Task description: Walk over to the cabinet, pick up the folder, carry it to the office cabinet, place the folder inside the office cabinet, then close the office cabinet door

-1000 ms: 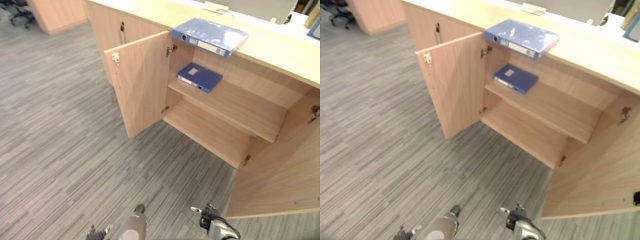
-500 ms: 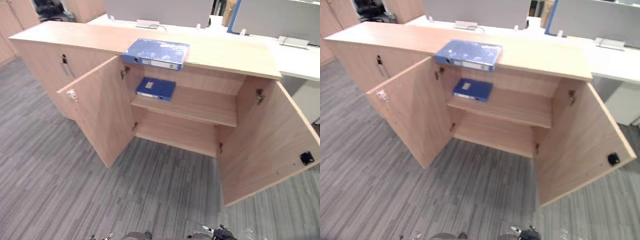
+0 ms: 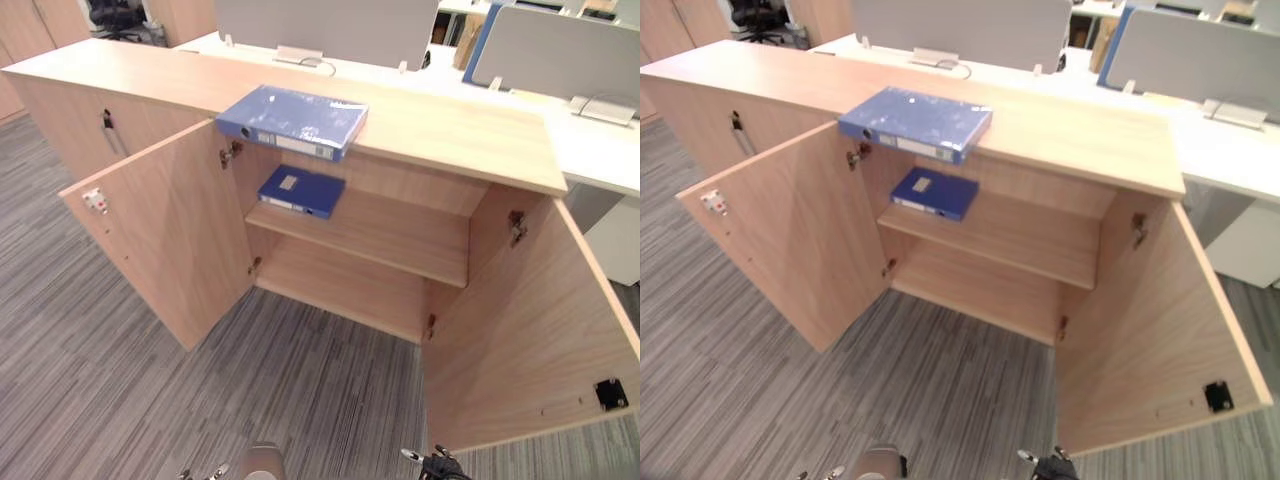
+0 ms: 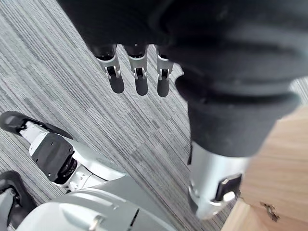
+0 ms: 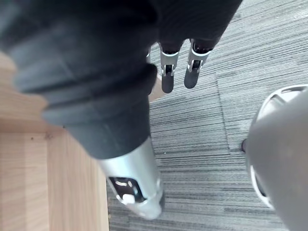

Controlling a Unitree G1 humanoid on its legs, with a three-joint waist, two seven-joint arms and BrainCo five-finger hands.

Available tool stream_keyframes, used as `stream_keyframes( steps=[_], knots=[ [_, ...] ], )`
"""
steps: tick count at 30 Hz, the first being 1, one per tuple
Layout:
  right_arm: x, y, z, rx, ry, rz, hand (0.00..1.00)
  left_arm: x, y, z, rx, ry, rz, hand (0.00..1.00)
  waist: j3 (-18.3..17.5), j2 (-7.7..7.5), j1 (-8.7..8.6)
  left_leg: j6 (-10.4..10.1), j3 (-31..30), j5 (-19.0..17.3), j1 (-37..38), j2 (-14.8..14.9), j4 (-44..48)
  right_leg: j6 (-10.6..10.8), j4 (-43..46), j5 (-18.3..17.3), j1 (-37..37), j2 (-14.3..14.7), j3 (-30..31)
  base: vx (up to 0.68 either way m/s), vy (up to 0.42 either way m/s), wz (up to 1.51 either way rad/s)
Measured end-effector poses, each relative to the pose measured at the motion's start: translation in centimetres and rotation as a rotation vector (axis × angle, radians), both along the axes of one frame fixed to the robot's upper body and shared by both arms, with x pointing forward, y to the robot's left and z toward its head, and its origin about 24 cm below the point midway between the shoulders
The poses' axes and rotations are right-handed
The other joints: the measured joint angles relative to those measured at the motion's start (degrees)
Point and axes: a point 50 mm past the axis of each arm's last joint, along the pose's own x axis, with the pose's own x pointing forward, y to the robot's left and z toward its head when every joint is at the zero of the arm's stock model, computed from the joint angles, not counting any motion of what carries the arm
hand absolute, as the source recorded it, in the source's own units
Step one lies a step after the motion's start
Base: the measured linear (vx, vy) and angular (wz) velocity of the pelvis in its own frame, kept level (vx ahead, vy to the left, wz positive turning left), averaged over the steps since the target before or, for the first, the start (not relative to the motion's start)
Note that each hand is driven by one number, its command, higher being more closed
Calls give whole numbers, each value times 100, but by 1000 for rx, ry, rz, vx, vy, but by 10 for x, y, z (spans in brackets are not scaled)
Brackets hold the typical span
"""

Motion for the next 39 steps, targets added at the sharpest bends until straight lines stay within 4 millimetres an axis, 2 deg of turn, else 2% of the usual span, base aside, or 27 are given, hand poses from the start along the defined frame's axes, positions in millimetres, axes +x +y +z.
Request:
stream_keyframes(
  steps=[1, 2, 3, 4, 5, 6, 7, 8, 9, 10, 11, 13, 15, 18, 19, 20, 21, 23, 24, 26, 27, 29, 31, 32, 34, 35, 39],
  knots=[
    [8, 2, 1, 5, -4, 14, 0, 2, -1, 0, -5, -6, -4, 0, 59, -16, 34, 238, 125, -154, -171, -62, -294, 43, -166, 55, 186, -72, 184, 285, 82, -53],
    [12, 3, 1, 9, -8, 18, 0, 2, -1, 0, -6, -7, -4, 0, 104, -23, 51, 314, 163, -203, -194, -85, -548, 53, -210, 77, 247, -122, 281, 322, 178, -88],
    [22, 8, 2, 17, -19, 45, 0, 2, -1, 0, -6, -9, 2, 0, 198, -55, 120, 367, 176, -235, -247, -161, -1374, 108, -255, 109, 357, -277, 538, 258, 178, -77],
    [24, 10, 3, 16, -22, 60, 0, 2, -1, 0, -7, -9, 2, 0, 206, -52, 140, 343, 150, -197, -286, -176, -1770, 157, -281, 136, 404, -324, 588, 322, 250, -81],
    [26, 12, 3, 13, -25, 85, 0, 1, -1, 0, -7, -7, 6, 0, 207, -51, 154, 357, -66, 71, -258, -277, -2870, 215, -339, 169, 491, -428, 677, 296, 258, -44],
    [27, 13, 3, 11, -25, 94, 0, 1, -2, 0, -6, -7, 6, 0, 200, -36, 149, 394, -276, 527, -235, -320, -3690, 302, -384, 173, 561, -473, 696, 301, 283, -33],
    [26, 13, 3, 11, -24, 97, 0, 1, -1, 0, -4, -6, 1, 0, 198, -25, 154, 411, -385, 1108, -203, -334, -4093, 426, -430, 170, 592, -485, 709, 320, 304, -25],
    [25, 17, 2, 20, -20, 100, 0, 1, 1, 0, 1, -4, -4, 0, 215, -81, 195, 293, -337, 1791, -76, -425, -4313, 652, -510, 143, 708, -583, 838, 320, 283, -9],
    [27, 21, 2, 26, -22, 117, 0, 5, 10, 2, 23, -5, -14, 0, 213, -293, 179, 347, -321, 1823, -6, -657, -4523, 686, -599, 267, 675, -805, 869, 320, 280, -1],
    [29, 20, 3, 24, -29, 115, 0, 8, 11, 3, 27, -13, -19, 0, 207, -350, 172, 366, -294, 1827, 14, -717, -4586, 657, -627, 354, 671, -877, 876, 322, 316, -2],
    [35, 18, 5, 21, -39, 111, 0, 9, 10, 2, 24, -8, -24, 0, 212, -330, 207, 429, -153, 1795, 122, -811, -4700, 711, -680, 624, 658, -1019, 946, 196, 219, -23],
    [40, 19, 6, 23, -55, 111, 0, 4, 9, 0, 15, 12, -21, 0, 172, -328, 217, 506, -3, 1798, 305, -931, -4920, 925, -685, 857, 661, -1178, 1025, 170, 197, -31],
    [34, 16, 5, 34, -45, 86, 0, 1, 9, -2, 5, 28, -32, 0, 105, -291, 197, 683, 99, 1940, 703, -1162, -5533, 1004, -602, 1116, 643, -1455, 1121, 222, 248, -18],
    [23, 10, 2, 26, -11, 93, 0, -4, 8, -2, -4, 38, -39, 0, 65, -268, 184, 753, 213, 2012, 1126, -1437, -6038, 1004, 9, 1124, 437, -1845, 1309, 139, 170, -23],
    [15, 7, 0, 28, 7, 75, 0, -7, 7, -3, -9, 47, -41, 0, 52, -235, 178, 807, 276, 2002, 1365, -1563, -6194, 993, 626, 1127, 241, -2081, 1400, 182, 254, -24],
    [10, 4, -1, 29, 19, 60, 0, -9, 5, -4, -16, 52, -48, 0, 49, -206, 144, 836, 301, 1980, 1536, -1661, -6298, 912, 1169, 1163, 56, -2259, 1462, 179, 265, -13],
    [1, 2, -2, 27, 40, 52, 0, -9, 3, -4, -23, 57, -73, 0, 43, -145, 85, 914, 322, 1920, 1778, -1779, -6392, 521, 1946, 1333, -160, -2557, 1380, 147, 220, 1],
    [0, -2, -1, 17, 35, 51, 0, -10, 3, -5, -26, 62, -85, 0, 34, -127, 0, 993, 342, 1870, 1963, -1846, -6443, 309, 2409, 1467, -240, -2805, 1056, 107, 165, 4],
    [0, -2, -1, 16, 33, 51, 0, -10, 3, -5, -27, 63, -88, 0, 29, -117, -12, 1025, 341, 1856, 2009, -1845, -6463, 315, 2497, 1460, -257, -2837, 932, 96, 120, -6],
    [2, -2, 0, 15, 23, 53, 0, -12, 1, -6, -40, 69, -90, 0, 28, -62, -45, 1109, 290, 1835, 2067, -1758, -6483, 521, 2607, 1097, -407, -2664, 760, 78, 38, -2],
    [3, -3, 0, 14, 19, 54, 0, -12, 0, -6, -47, 67, -92, 0, 35, -35, -76, 1138, 248, 1816, 2103, -1664, -6481, 619, 2594, 721, -476, -2448, 627, 46, -35, 5],
    [2, -2, 0, 15, 19, 58, 0, -16, -1, -7, -70, 68, -69, 0, 43, -22, -84, 1141, 217, 1752, 2255, -1483, -6464, 704, 2376, 258, -603, -1972, 531, 18, -115, 7],
    [1, -1, -1, 16, 21, 71, 0, -18, -2, -8, -100, 54, -31, 0, 36, -34, -94, 1057, 220, 1654, 2294, -1415, -6396, 709, 1916, 223, -628, -1707, 500, -25, -136, 9],
    [-1, 1, -1, 19, 26, 80, 0, -19, -2, -8, -129, 38, 12, 0, 28, -66, -91, 964, 218, 1574, 2306, -1432, -6322, 539, 1288, 430, -634, -1561, 501, -39, -202, 3],
    [-4, 0, -2, 16, 34, 100, 0, -22, -8, -10, -202, -7, 121, 0, -60, -70, -95, 903, 167, 1483, 2271, -1426, -6294, 593, 601, 345, -440, -1412, 360, 19, -190, 0],
    [-3, -2, -1, 8, 27, 107, 0, -22, -14, -11, -241, -34, 180, 0, -113, 19, -103, 816, 140, 1499, 2193, -1325, -6290, 583, 330, 387, -421, -1246, 315, 77, -243, 7],
    [-4, 1, -1, 22, 24, 138, 0, -18, -19, -11, -348, -133, 318, 0, -210, -35, -57, 578, 83, 1552, 2036, -1038, -6335, 477, -237, 495, -354, -796, 225, 71, -208, 2]
  ],
)
